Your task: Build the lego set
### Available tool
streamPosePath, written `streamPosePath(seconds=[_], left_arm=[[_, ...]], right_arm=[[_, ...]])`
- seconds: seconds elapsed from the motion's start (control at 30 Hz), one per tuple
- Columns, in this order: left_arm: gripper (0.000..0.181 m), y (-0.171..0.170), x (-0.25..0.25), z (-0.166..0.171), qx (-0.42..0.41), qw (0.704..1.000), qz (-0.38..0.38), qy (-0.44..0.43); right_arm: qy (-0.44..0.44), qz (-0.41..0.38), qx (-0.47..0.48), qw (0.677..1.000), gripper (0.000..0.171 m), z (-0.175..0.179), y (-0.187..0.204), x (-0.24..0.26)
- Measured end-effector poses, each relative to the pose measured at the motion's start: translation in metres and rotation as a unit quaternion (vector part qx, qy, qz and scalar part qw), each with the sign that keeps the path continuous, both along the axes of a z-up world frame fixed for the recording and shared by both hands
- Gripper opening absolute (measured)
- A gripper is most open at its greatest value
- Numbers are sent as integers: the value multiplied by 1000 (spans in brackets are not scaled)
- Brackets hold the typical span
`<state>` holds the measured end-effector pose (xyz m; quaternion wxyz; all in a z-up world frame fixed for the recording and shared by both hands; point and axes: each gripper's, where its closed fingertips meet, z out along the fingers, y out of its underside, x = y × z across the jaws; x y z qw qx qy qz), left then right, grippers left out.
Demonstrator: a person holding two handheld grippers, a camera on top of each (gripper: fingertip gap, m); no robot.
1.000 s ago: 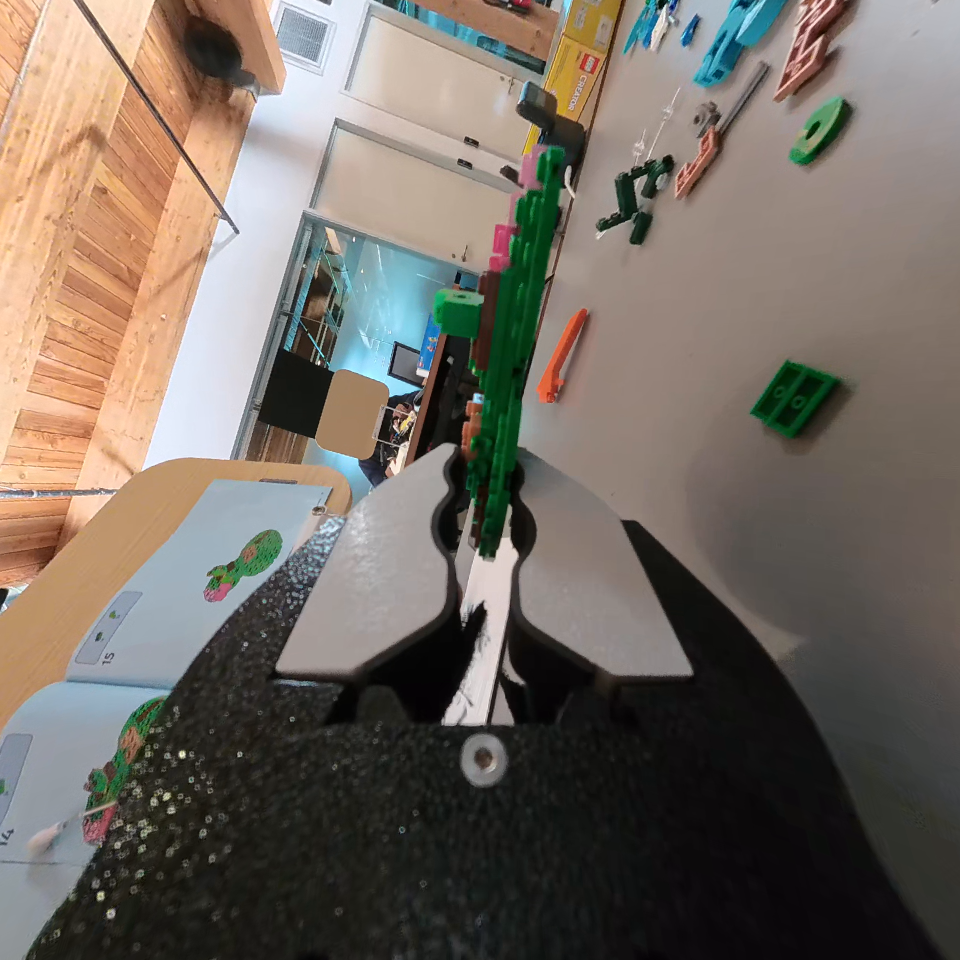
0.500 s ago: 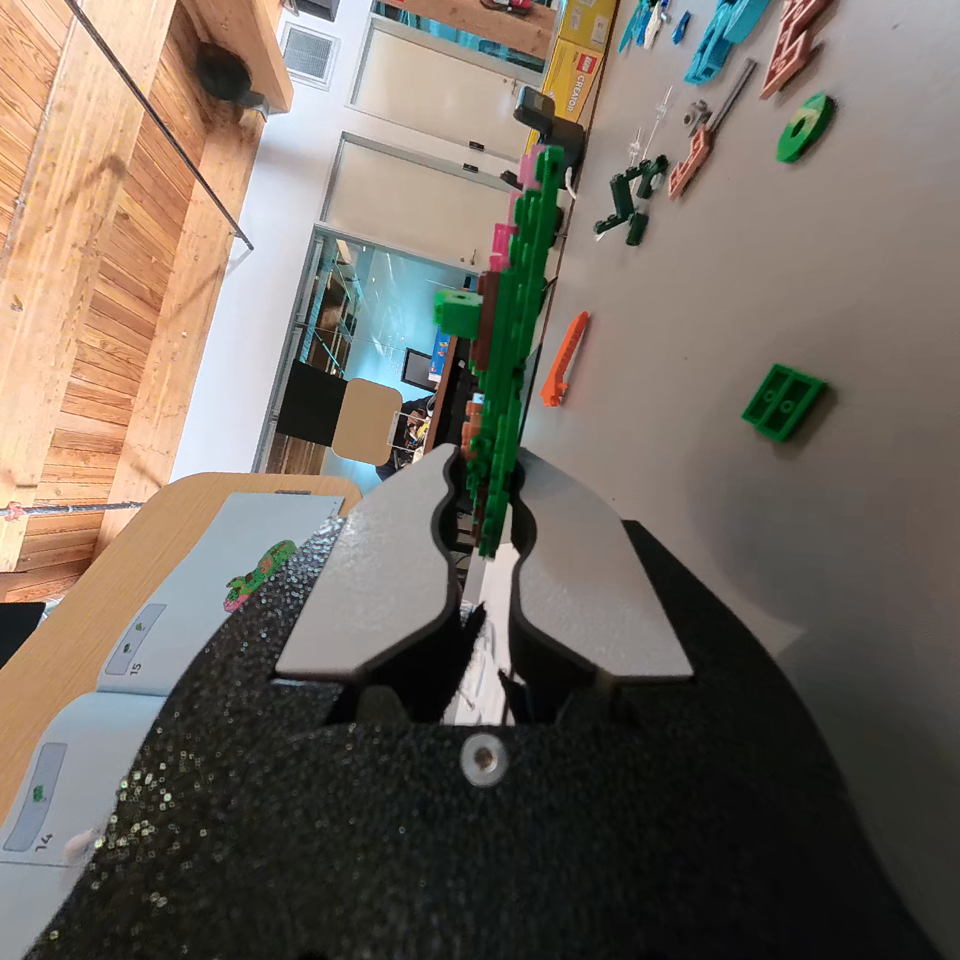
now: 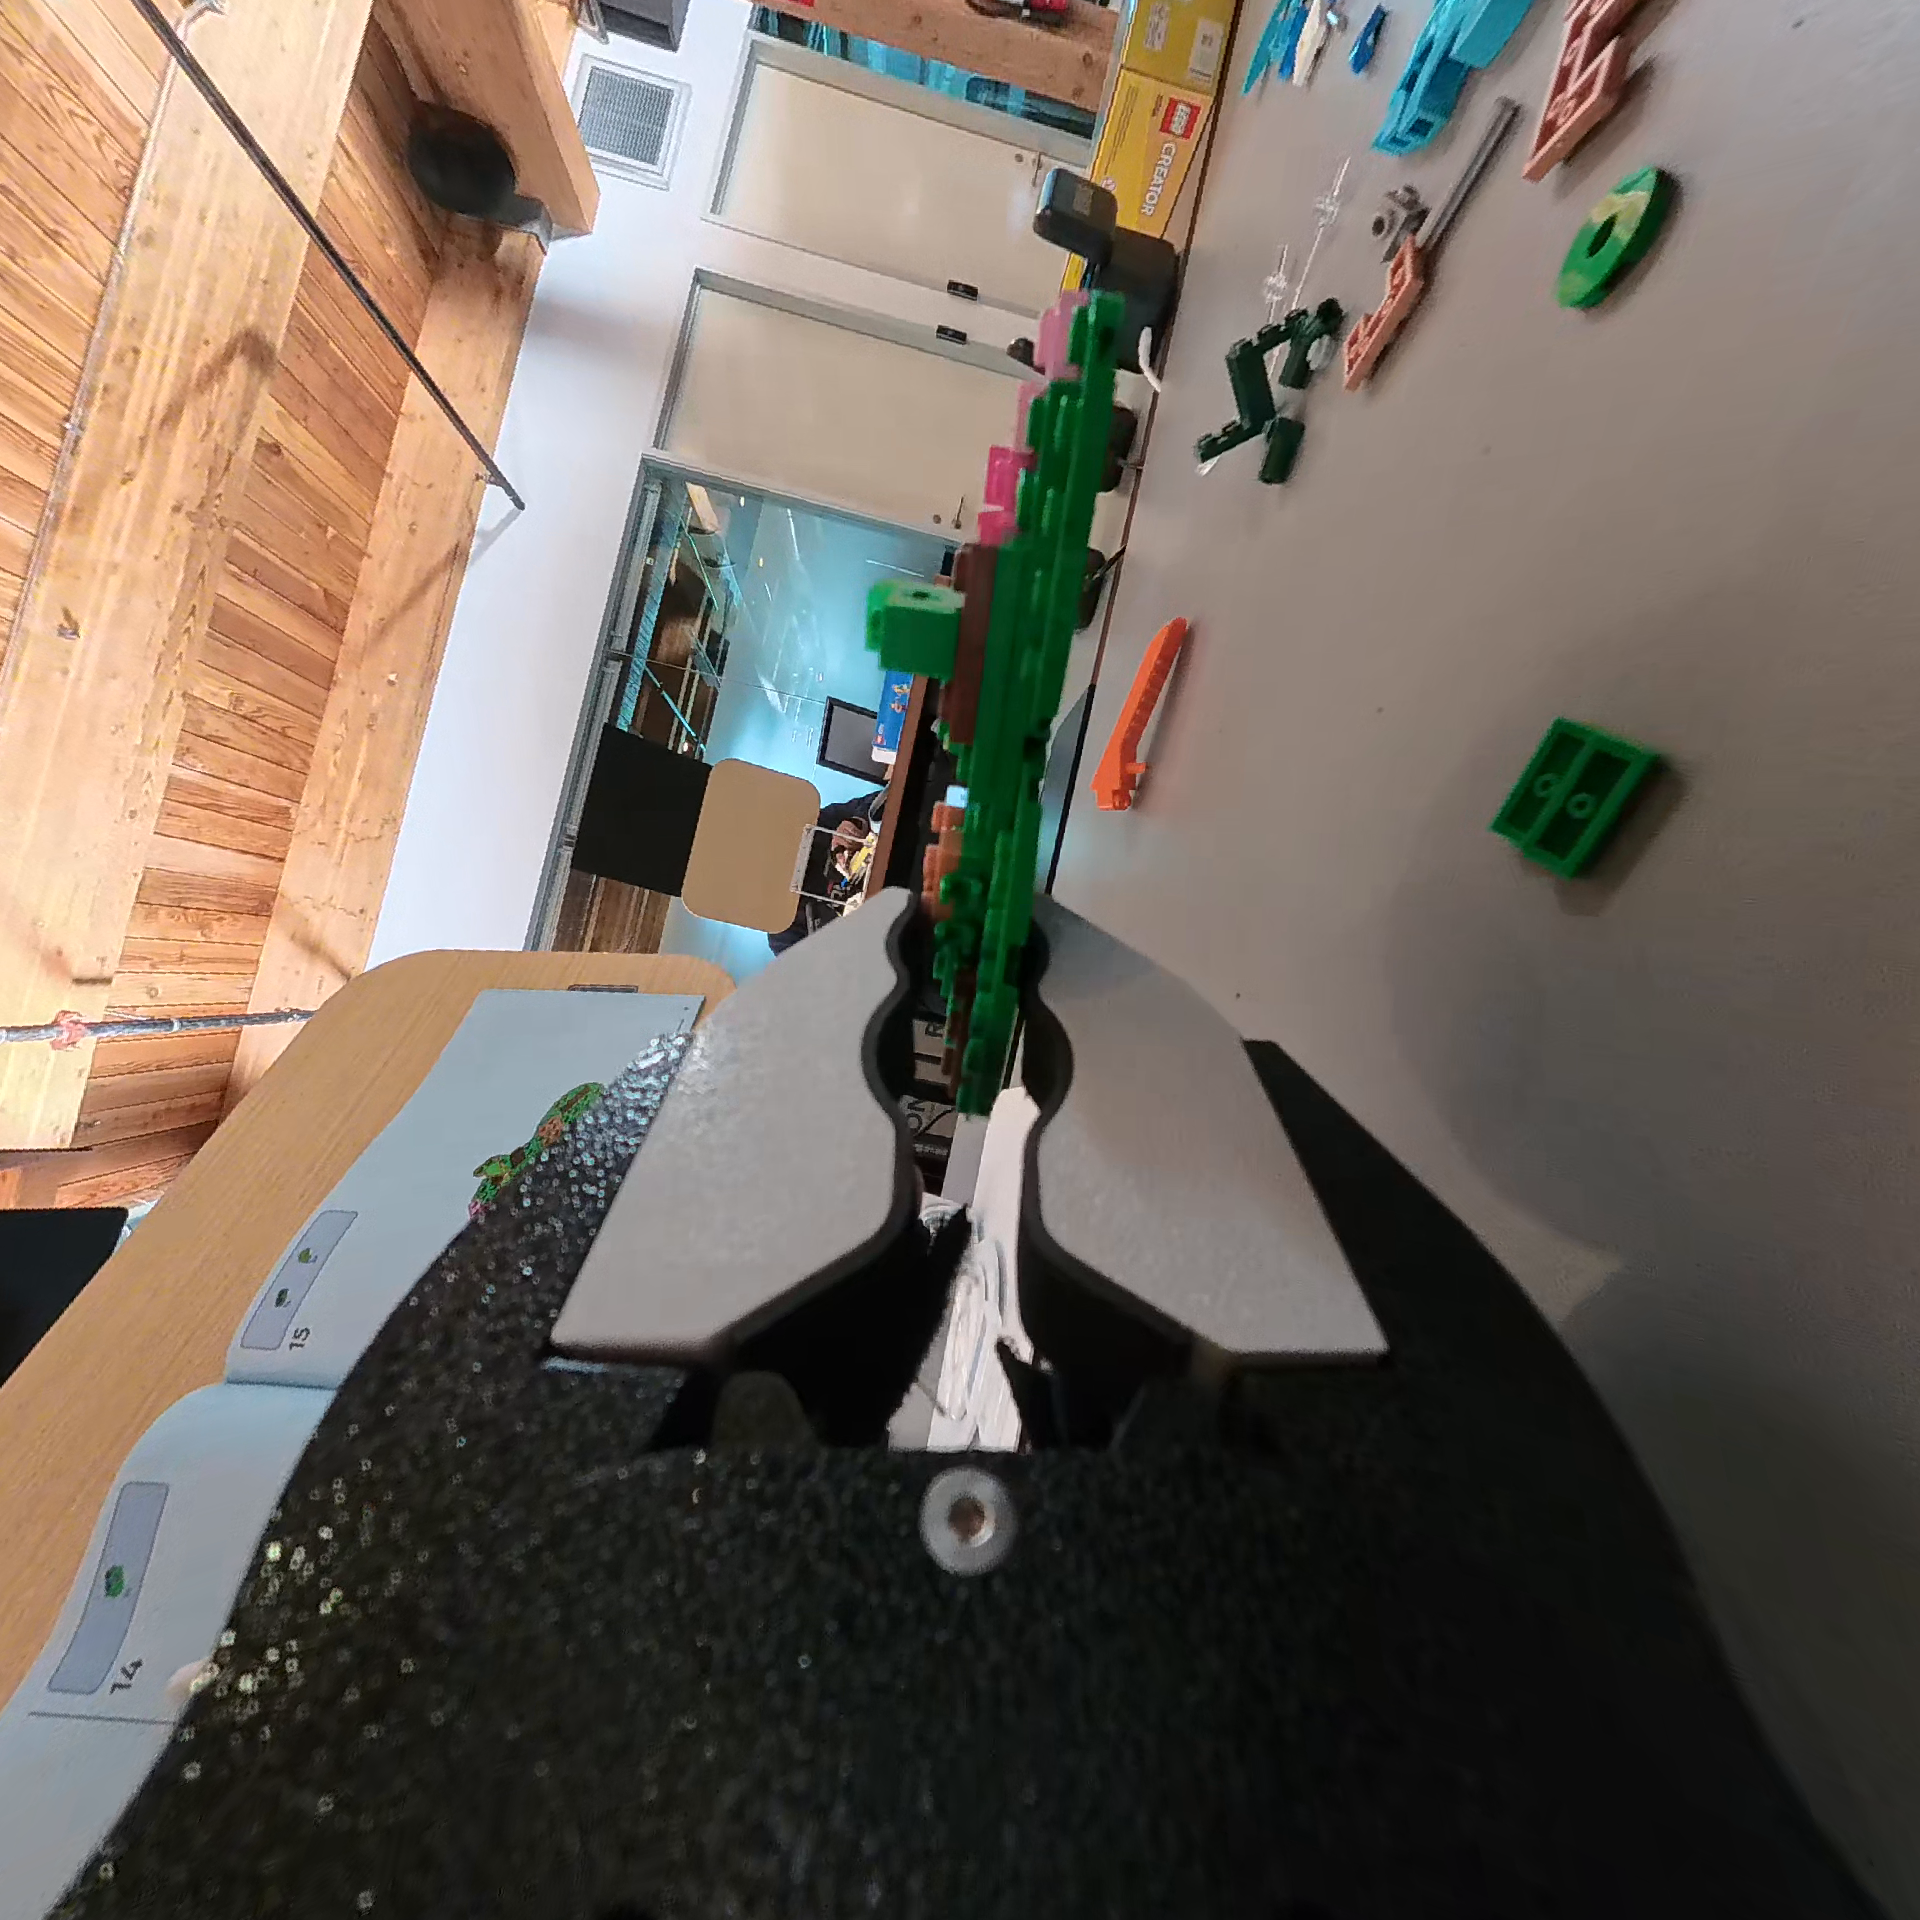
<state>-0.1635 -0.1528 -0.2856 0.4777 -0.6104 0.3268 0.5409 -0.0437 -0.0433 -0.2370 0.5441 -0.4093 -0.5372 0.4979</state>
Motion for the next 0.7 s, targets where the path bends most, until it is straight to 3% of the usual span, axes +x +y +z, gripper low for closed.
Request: streamPosePath(seconds=[0.6,0.7], left_arm=[[15,2,5,-4,-11,1000,-7,10],[15,2,4,-5,-12,1000,-5,11]], right_arm=[[-7,5,37,999,0,-3,-11,-1],[-24,-66,101,992,0,-15,0,-4]])
